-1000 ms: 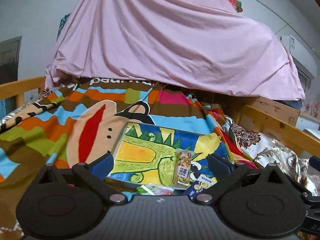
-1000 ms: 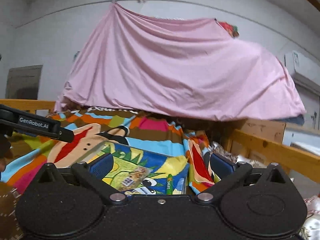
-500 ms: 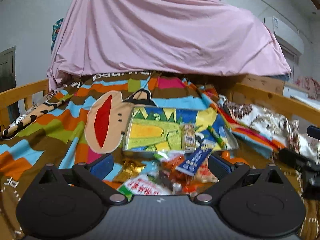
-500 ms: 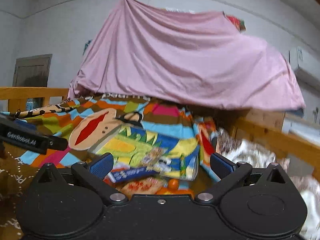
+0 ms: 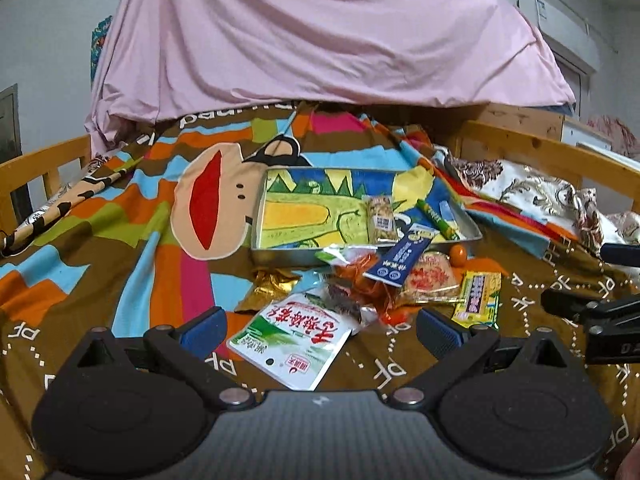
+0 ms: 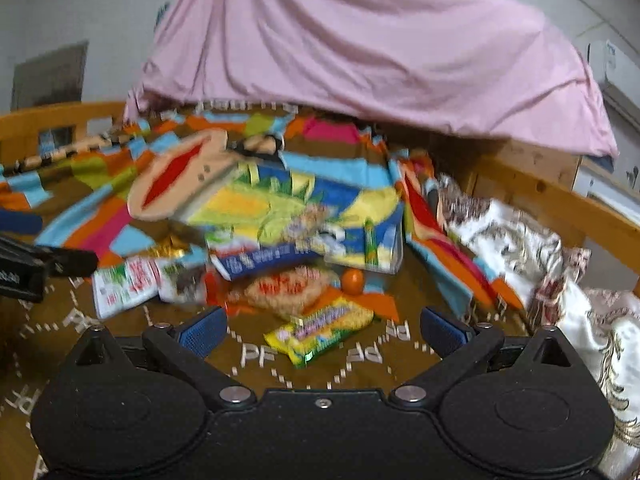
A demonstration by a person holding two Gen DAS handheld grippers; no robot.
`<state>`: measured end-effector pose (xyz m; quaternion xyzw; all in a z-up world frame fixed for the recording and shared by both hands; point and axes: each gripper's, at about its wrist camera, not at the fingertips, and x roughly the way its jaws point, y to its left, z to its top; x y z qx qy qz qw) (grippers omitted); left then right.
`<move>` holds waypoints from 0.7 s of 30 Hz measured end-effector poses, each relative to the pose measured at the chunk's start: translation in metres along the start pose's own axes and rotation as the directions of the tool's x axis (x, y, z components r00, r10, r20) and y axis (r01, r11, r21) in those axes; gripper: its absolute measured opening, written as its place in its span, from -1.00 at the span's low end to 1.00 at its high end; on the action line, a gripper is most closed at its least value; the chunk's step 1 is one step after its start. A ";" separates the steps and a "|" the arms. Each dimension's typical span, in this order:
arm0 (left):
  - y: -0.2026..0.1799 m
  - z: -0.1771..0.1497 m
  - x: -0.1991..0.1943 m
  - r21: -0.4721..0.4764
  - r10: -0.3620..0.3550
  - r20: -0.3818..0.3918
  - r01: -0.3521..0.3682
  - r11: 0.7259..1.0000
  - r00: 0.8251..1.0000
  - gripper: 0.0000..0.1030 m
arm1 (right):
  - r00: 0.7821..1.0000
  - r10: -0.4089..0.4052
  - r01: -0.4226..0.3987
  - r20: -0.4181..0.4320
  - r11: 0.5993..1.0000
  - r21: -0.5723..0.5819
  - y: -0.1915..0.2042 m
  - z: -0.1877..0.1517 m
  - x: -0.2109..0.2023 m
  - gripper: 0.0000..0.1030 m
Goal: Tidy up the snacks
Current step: 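Move both tools back over the remaining snacks beside the tray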
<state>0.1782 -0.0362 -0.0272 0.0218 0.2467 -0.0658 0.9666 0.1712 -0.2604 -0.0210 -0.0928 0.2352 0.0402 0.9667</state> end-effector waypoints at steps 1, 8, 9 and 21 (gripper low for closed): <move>0.000 0.000 0.002 0.005 -0.002 -0.005 0.002 1.000 1.000 0.99 | 1.000 0.000 0.000 -0.014 1.000 0.000 0.000 -0.001 0.003 0.99; -0.001 0.002 0.019 0.064 -0.011 -0.041 0.013 0.998 0.999 0.99 | 0.996 0.017 -0.018 -0.082 1.000 -0.006 0.003 -0.005 0.017 0.99; -0.001 0.002 0.022 0.077 -0.013 -0.048 0.016 0.997 0.999 0.99 | 0.996 0.020 -0.021 -0.090 1.000 -0.007 0.003 -0.004 0.018 0.99; -0.001 0.017 0.053 0.158 -0.025 -0.079 0.037 0.987 0.997 0.99 | 0.995 0.044 -0.053 -0.089 0.993 -0.105 0.009 0.001 0.046 0.99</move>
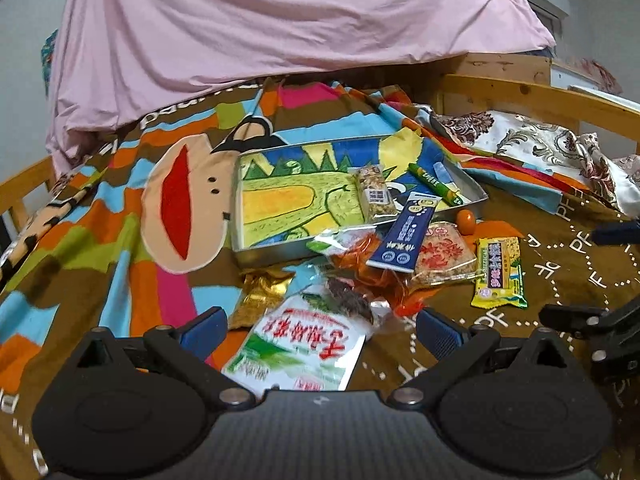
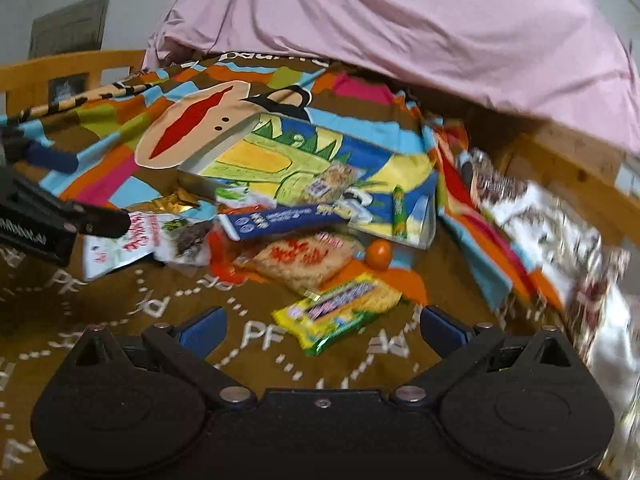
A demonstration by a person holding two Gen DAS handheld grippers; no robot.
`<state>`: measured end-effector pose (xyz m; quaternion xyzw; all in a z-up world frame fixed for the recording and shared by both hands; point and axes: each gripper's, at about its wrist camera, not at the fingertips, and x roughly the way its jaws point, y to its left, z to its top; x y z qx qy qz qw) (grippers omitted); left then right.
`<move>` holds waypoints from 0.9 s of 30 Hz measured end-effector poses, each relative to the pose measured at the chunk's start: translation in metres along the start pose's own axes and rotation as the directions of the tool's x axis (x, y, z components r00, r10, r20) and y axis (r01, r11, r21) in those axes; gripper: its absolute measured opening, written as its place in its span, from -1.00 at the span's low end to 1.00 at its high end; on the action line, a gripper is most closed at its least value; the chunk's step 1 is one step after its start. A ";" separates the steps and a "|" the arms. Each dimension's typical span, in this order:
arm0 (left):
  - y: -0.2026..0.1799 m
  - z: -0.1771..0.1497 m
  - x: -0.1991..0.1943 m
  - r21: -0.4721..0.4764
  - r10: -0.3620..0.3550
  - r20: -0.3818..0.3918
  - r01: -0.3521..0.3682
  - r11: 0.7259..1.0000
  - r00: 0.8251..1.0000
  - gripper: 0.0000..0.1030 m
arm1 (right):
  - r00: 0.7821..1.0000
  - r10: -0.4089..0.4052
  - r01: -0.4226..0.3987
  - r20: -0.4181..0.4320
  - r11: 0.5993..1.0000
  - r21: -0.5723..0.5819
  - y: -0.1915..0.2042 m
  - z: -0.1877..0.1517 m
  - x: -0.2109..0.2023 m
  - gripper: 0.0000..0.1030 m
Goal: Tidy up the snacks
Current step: 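Move both tools back over the remaining snacks beside the tray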
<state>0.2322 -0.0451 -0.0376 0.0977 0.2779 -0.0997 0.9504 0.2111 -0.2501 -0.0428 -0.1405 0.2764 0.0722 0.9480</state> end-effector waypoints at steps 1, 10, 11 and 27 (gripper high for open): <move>0.000 0.003 0.003 0.009 -0.003 0.001 0.003 1.000 1.000 0.99 | 1.000 -0.006 0.006 0.006 1.000 -0.009 0.000 0.001 0.004 0.99; -0.005 0.027 0.041 -0.008 -0.009 -0.014 0.009 1.000 1.000 0.99 | 1.000 -0.018 0.019 -0.022 0.999 0.048 0.000 0.012 0.051 0.99; -0.006 0.030 0.045 -0.014 -0.009 -0.013 0.009 1.000 1.000 0.99 | 0.999 -0.021 0.023 -0.027 0.998 0.053 0.000 0.013 0.056 0.99; -0.033 0.071 0.117 0.042 -0.185 -0.037 0.187 0.981 0.982 0.99 | 0.986 -0.126 0.134 -0.104 0.989 0.069 0.016 -0.006 0.112 0.99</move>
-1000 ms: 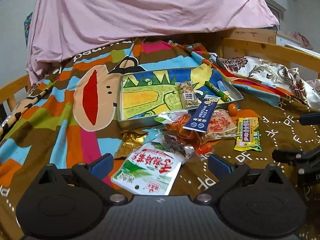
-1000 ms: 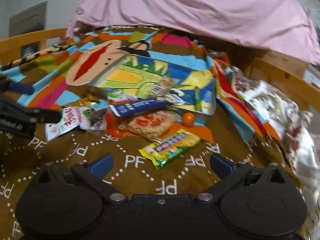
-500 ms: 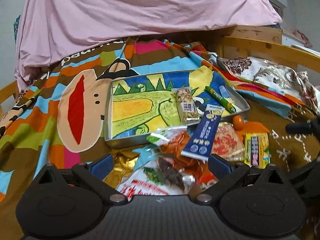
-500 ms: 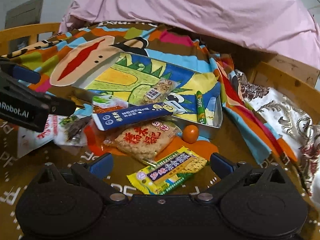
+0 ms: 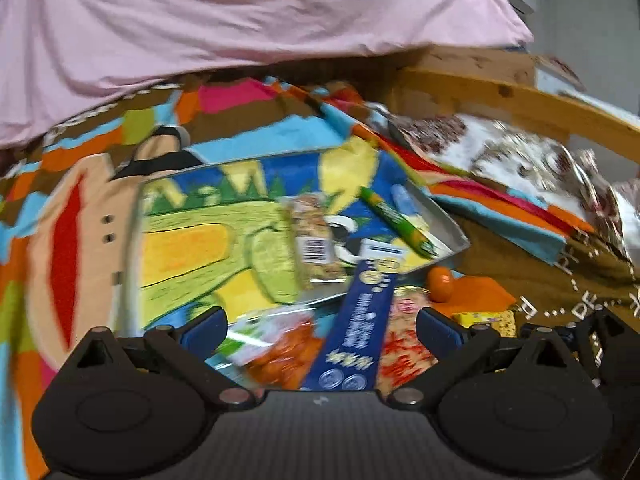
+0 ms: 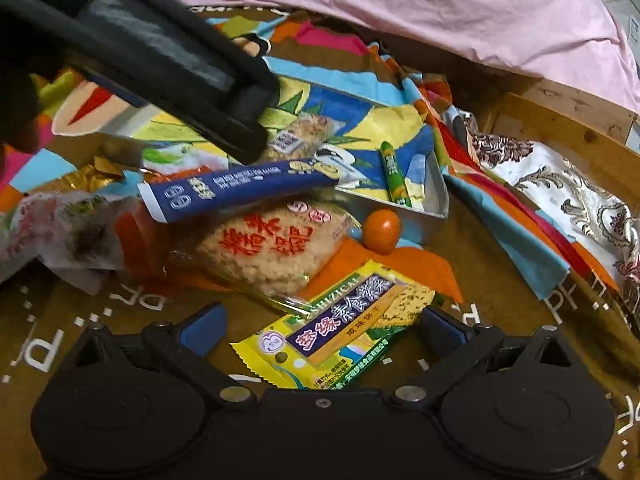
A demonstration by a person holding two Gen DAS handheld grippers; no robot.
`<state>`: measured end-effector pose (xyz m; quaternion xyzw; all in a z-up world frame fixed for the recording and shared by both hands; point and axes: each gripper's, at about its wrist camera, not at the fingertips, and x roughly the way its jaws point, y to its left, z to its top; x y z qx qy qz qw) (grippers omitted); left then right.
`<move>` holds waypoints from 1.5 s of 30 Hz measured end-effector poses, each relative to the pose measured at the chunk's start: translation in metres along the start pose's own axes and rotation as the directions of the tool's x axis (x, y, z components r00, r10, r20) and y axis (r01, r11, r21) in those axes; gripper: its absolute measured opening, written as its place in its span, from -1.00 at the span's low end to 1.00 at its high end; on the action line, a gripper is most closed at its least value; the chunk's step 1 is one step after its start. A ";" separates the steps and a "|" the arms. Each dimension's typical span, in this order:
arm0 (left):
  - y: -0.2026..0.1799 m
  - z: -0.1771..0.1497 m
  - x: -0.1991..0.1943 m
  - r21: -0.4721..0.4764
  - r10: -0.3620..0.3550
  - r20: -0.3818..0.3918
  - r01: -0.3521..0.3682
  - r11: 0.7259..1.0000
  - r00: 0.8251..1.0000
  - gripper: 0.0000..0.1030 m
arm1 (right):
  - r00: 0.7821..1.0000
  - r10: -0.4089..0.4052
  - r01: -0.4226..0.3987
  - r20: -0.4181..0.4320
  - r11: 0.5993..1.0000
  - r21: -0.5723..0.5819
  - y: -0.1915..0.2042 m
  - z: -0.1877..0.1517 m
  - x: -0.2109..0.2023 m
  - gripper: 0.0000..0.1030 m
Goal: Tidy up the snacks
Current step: 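Move both tools back over the remaining snacks beside the tray, then grasp the blue Ca tube with left tool while right tool grasps the yellow biscuit pack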
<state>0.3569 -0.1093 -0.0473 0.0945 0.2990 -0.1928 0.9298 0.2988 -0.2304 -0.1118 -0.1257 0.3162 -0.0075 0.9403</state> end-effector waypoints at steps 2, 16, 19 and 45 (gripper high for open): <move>-0.007 0.002 0.014 0.021 -0.007 -0.022 0.007 1.000 1.000 0.99 | 1.000 -0.007 0.007 0.001 1.000 -0.004 0.001 0.000 0.000 0.99; -0.023 0.012 0.061 -0.031 -0.071 -0.147 0.067 0.997 0.987 0.54 | 0.986 -0.166 0.167 -0.026 0.985 0.035 -0.014 -0.006 -0.011 0.99; -0.029 0.011 0.063 -0.050 -0.094 -0.198 0.086 0.995 0.976 0.16 | 0.976 -0.213 0.217 -0.055 0.971 0.097 -0.032 -0.008 -0.013 0.99; -0.025 0.004 0.060 -0.155 -0.087 -0.223 0.053 0.986 0.971 -0.19 | 0.996 -0.084 0.085 -0.020 0.994 0.063 -0.042 0.007 0.011 0.12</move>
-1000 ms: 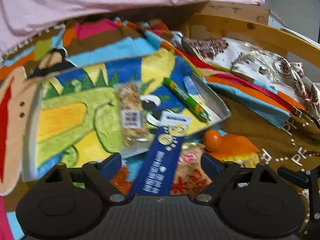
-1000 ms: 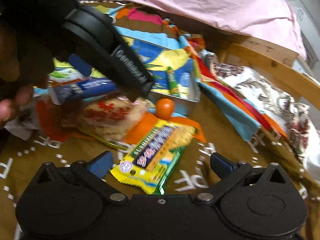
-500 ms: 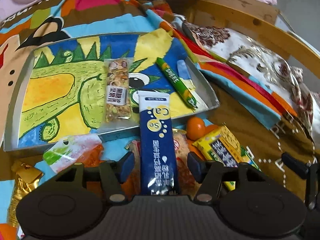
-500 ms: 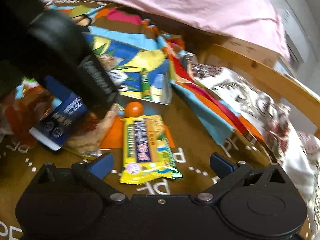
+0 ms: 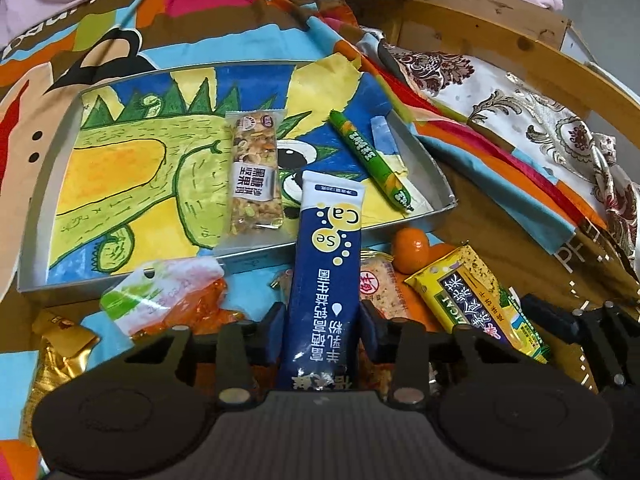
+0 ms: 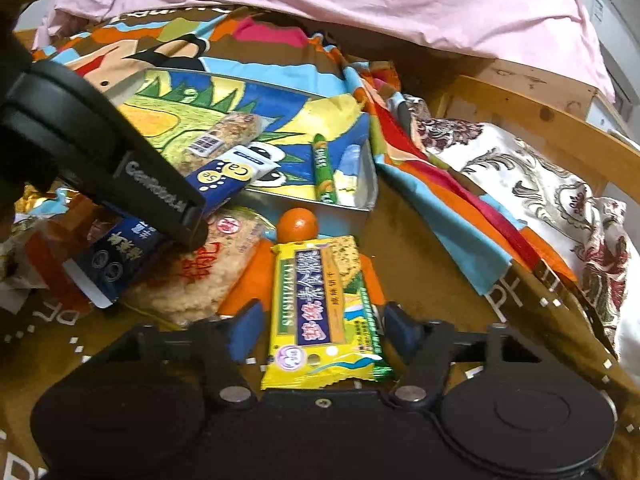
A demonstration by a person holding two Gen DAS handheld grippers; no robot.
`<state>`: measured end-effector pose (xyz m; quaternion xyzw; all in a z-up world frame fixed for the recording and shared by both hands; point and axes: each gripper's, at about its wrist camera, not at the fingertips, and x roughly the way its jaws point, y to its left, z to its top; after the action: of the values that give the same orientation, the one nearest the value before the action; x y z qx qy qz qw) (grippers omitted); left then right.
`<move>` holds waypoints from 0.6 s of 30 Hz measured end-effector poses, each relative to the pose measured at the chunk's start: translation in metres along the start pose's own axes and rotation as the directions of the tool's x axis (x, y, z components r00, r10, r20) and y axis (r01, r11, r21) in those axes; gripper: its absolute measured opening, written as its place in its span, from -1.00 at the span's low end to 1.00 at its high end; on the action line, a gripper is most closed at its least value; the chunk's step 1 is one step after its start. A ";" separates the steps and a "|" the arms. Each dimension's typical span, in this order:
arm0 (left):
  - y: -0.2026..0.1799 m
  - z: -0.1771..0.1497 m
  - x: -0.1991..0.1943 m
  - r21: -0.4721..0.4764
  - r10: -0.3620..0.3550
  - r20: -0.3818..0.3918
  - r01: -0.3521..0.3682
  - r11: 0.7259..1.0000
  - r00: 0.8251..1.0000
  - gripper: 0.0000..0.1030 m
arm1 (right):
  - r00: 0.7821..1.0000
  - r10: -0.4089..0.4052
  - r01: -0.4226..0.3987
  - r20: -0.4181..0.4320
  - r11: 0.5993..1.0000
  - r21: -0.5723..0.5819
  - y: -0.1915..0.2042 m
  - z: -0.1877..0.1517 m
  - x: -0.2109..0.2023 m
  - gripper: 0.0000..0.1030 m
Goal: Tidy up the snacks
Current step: 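Grasp the blue Ca tube with left tool while right tool grasps the yellow biscuit pack, then lift the blue tube with left tool while right tool carries the biscuit pack toward the tray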
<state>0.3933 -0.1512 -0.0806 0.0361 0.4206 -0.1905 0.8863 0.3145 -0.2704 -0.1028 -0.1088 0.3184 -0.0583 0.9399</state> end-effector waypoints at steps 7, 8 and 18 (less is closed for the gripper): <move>-0.011 -0.003 -0.011 0.016 0.060 -0.027 -0.060 0.998 0.998 -0.25 | 0.999 0.039 -0.039 -0.002 0.999 0.018 -0.006 0.000 -0.004 -0.01; -0.012 -0.004 -0.014 0.022 0.071 -0.026 -0.070 0.997 0.997 -0.25 | 0.999 0.039 -0.039 -0.001 0.999 0.021 -0.007 0.000 -0.005 -0.01; -0.030 -0.012 -0.052 0.046 0.107 0.063 -0.110 0.993 0.992 -0.26 | 0.997 0.012 -0.014 0.081 1.000 0.021 -0.019 0.000 -0.031 -0.02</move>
<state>0.3437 -0.1607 -0.0459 0.0751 0.3860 -0.1535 0.9065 0.2894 -0.2838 -0.0800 -0.0991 0.2800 -0.0511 0.9535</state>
